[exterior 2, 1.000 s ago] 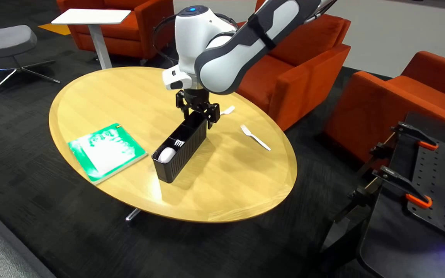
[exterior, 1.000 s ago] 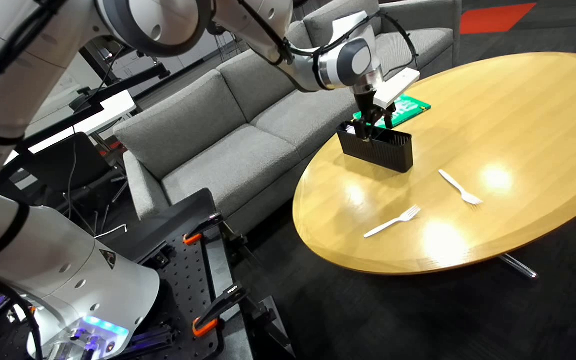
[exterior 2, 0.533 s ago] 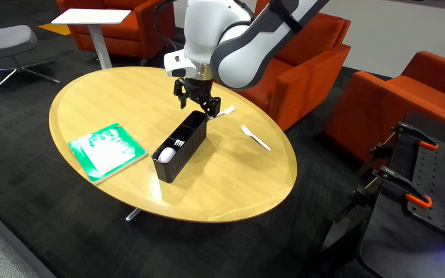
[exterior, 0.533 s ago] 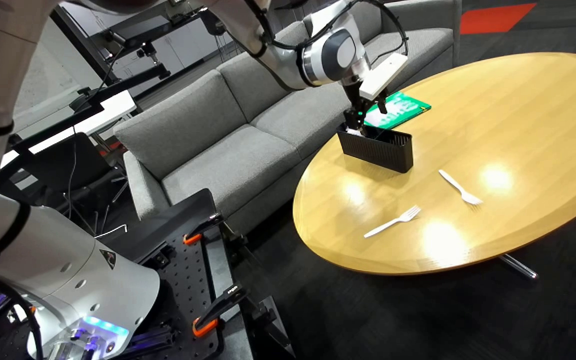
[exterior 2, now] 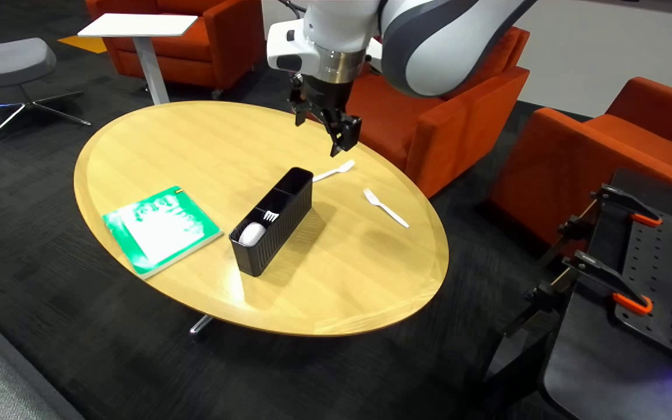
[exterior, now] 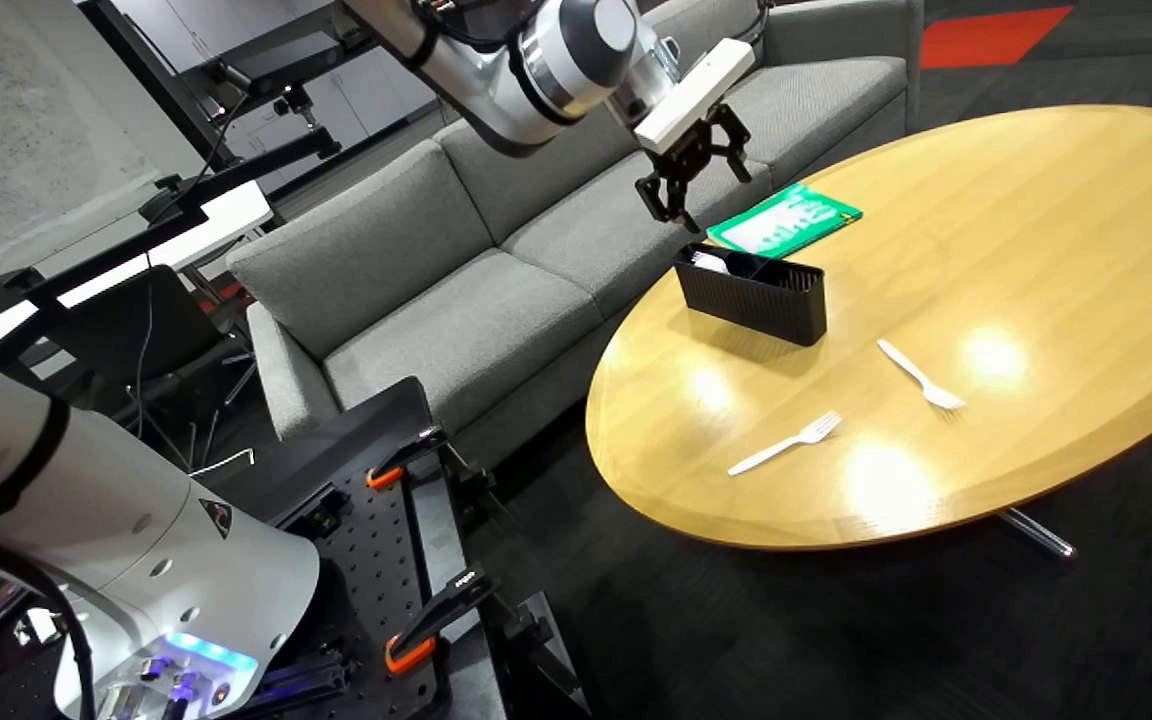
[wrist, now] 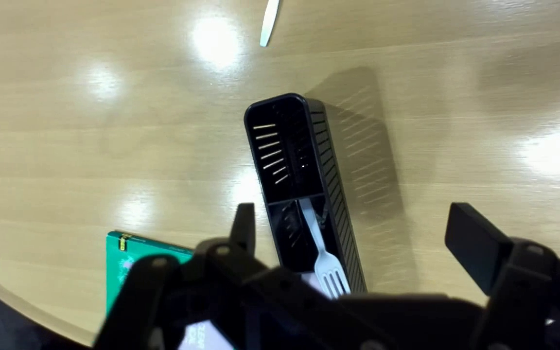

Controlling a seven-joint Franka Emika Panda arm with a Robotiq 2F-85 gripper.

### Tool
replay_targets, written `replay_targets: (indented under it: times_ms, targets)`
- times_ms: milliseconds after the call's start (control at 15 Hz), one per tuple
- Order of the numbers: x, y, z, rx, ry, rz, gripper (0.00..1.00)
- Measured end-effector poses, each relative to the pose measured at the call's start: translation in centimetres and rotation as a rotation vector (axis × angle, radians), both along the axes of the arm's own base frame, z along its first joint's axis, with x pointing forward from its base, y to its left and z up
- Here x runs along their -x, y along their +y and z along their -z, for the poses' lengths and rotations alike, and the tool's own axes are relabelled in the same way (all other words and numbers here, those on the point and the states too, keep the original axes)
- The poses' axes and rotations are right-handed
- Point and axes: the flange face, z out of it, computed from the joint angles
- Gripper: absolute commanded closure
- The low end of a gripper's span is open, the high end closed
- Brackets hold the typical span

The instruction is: Move the black object back

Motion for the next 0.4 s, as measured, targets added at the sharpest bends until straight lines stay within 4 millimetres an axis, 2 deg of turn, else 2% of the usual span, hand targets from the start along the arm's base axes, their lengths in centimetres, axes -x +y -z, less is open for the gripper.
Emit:
replay_targets:
  times_ms: [400]
  targets:
    - [7.5,0.8,-5.4,0.047,0.008,0.084,0.00]
